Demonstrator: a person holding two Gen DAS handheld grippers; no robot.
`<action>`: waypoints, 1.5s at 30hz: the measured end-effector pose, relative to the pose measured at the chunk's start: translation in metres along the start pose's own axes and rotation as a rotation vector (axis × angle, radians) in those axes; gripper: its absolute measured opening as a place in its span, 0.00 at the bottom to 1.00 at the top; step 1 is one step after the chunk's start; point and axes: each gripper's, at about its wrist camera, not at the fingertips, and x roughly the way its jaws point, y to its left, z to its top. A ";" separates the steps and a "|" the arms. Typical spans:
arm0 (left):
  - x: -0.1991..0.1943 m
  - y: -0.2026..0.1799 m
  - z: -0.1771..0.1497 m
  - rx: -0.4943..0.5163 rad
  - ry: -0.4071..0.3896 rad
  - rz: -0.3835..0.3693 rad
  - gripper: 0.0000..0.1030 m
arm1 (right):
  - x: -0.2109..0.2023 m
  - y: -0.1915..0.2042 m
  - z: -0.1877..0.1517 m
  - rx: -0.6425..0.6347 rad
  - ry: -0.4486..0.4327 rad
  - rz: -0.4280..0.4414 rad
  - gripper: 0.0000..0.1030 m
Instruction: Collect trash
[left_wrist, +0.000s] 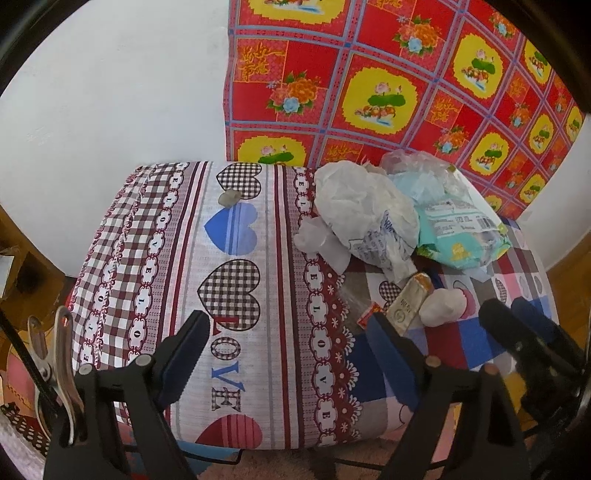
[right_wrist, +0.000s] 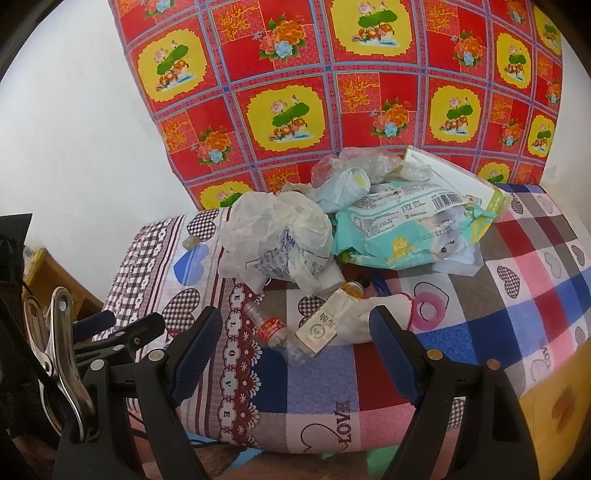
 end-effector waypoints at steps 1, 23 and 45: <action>0.000 0.001 0.000 0.006 0.001 -0.003 0.88 | 0.000 0.001 -0.001 0.003 0.001 0.000 0.82; 0.035 0.039 0.016 0.072 0.077 -0.029 0.75 | 0.029 0.021 -0.021 -0.062 0.059 0.062 0.71; 0.117 0.075 0.088 0.068 0.107 0.093 0.40 | 0.108 0.021 -0.013 -0.168 0.216 0.160 0.47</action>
